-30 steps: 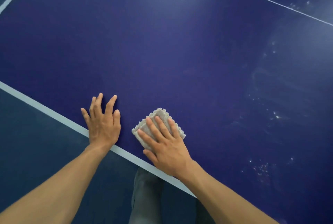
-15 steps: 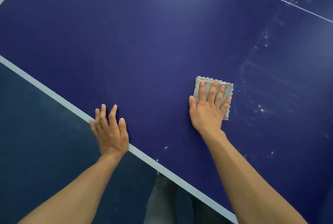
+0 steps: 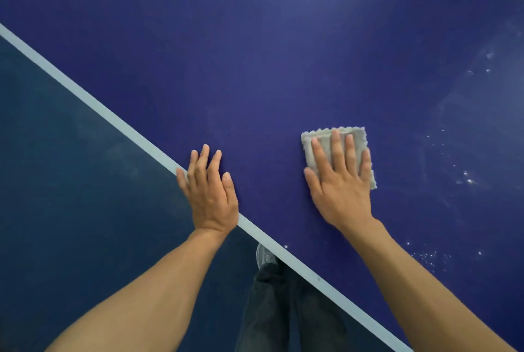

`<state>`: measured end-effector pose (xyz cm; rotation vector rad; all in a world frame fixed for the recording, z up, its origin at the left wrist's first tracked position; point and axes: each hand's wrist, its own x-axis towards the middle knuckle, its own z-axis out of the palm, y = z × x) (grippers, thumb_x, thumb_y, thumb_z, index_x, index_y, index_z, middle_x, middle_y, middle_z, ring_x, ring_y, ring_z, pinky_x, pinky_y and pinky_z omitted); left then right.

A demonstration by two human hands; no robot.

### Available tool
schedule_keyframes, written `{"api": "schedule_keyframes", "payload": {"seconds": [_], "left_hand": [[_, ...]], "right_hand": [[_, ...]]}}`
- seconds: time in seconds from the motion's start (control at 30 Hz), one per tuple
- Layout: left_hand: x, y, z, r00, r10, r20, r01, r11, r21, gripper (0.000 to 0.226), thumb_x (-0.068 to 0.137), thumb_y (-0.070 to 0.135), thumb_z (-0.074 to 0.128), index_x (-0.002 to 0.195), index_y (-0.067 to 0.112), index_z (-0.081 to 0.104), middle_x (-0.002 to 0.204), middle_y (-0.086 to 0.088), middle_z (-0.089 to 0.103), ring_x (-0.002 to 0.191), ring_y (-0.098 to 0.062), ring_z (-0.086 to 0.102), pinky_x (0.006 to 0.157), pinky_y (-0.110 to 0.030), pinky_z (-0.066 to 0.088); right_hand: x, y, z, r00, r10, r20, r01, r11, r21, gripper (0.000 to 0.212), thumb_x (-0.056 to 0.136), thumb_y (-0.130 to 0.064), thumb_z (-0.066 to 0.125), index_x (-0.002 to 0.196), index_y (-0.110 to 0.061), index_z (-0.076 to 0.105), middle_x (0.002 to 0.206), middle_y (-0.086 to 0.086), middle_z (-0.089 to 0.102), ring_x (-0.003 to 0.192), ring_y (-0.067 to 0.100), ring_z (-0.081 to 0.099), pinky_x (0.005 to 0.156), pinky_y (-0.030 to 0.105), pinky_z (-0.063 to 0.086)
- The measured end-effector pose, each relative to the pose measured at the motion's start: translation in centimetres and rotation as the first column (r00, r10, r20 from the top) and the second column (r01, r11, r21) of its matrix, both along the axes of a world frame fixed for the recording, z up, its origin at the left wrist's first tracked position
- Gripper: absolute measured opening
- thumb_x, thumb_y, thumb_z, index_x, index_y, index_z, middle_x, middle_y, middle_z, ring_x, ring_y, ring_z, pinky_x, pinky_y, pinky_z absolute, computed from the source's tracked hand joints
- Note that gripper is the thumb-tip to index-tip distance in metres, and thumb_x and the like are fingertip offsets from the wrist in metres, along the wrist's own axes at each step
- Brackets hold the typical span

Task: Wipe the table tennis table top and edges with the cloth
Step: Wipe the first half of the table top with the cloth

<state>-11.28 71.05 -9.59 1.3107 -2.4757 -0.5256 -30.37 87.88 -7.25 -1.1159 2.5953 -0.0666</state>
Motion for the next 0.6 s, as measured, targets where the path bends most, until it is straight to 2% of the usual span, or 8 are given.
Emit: {"api": "schedule_keyframes", "payload": {"seconds": [0.07,0.13,0.2,0.3,0.33,0.4,0.5,0.6], "left_hand": [[-0.1,0.0,0.1,0.999,0.017,-0.028,-0.016,0.999,0.029,0.053,0.104,0.027,0.034,0.150,0.005,0.047,0.163,-0.010,0.037,0.156,-0.031,0.022,0.127,-0.057,0.001],[-0.1,0.1,0.4,0.997,0.029,-0.072,-0.024,0.997,0.073,0.054,0.103,0.027,0.035,0.150,0.002,0.045,0.162,-0.012,0.037,0.156,-0.031,0.023,0.127,-0.059,0.003],[0.6,0.0,0.7,0.983,0.052,-0.177,-0.028,0.990,0.136,0.052,0.103,0.026,0.038,0.147,0.002,0.047,0.159,-0.014,0.040,0.152,-0.033,0.029,0.125,-0.063,0.013],[3.9,-0.3,1.2,0.905,0.237,-0.353,-0.171,0.963,0.209,0.044,0.100,0.026,0.043,0.137,0.004,0.054,0.148,-0.013,0.050,0.142,-0.031,0.042,0.116,-0.058,0.033],[5.4,-0.3,1.4,0.889,0.286,-0.358,-0.216,0.951,0.223,0.043,0.099,0.025,0.044,0.135,0.004,0.056,0.145,-0.012,0.051,0.140,-0.031,0.043,0.115,-0.054,0.035],[8.0,-0.3,1.6,0.902,0.280,-0.329,-0.214,0.951,0.222,0.041,0.098,0.022,0.046,0.133,0.003,0.056,0.145,-0.012,0.051,0.140,-0.031,0.044,0.116,-0.050,0.036],[9.1,-0.6,1.7,0.952,0.176,-0.252,-0.113,0.963,0.247,0.041,0.098,0.017,0.048,0.137,0.005,0.056,0.151,-0.011,0.044,0.146,-0.030,0.036,0.118,-0.054,0.033],[7.6,-0.1,1.7,0.990,-0.008,-0.138,0.033,0.983,0.182,0.044,0.101,0.019,0.047,0.143,0.011,0.055,0.159,-0.012,0.037,0.152,-0.035,0.027,0.121,-0.061,0.025]], "right_hand": [[-1.5,-5.7,0.0,0.988,-0.153,0.011,0.153,0.988,-0.018,0.062,0.109,-0.051,0.019,0.167,-0.033,0.005,0.175,0.007,-0.008,0.161,0.031,-0.012,0.126,0.062,-0.007],[-1.9,-12.3,-0.1,0.986,-0.165,0.038,0.166,0.985,-0.038,0.062,0.110,-0.049,0.018,0.167,-0.031,0.001,0.175,0.009,-0.013,0.160,0.034,-0.015,0.124,0.066,-0.008],[0.1,-17.8,0.1,0.999,-0.030,0.035,0.032,0.998,-0.058,0.061,0.111,-0.048,0.019,0.167,-0.030,0.003,0.175,0.009,-0.011,0.160,0.034,-0.015,0.124,0.066,-0.009],[6.5,-20.6,0.5,0.928,0.373,-0.016,-0.373,0.924,-0.085,0.060,0.110,-0.049,0.022,0.167,-0.034,0.013,0.176,0.007,0.000,0.162,0.033,-0.005,0.126,0.063,-0.004],[8.7,-19.7,0.5,0.875,0.483,-0.014,-0.482,0.872,-0.088,0.059,0.110,-0.050,0.022,0.167,-0.034,0.015,0.176,0.006,0.003,0.162,0.033,-0.003,0.126,0.062,-0.003],[11.8,-15.8,0.3,0.823,0.568,-0.003,-0.565,0.819,-0.098,0.059,0.111,-0.051,0.024,0.167,-0.033,0.018,0.176,0.007,0.006,0.162,0.032,-0.001,0.126,0.062,-0.001],[13.1,-7.3,-0.1,0.851,0.525,-0.032,-0.525,0.843,-0.122,0.058,0.111,-0.049,0.030,0.166,-0.031,0.023,0.175,0.007,0.011,0.162,0.032,0.005,0.127,0.062,0.008],[12.7,2.4,-0.1,0.884,0.467,-0.026,-0.468,0.882,-0.061,0.059,0.112,-0.050,0.029,0.167,-0.031,0.021,0.175,0.006,0.010,0.162,0.032,0.008,0.127,0.063,0.012]]}}
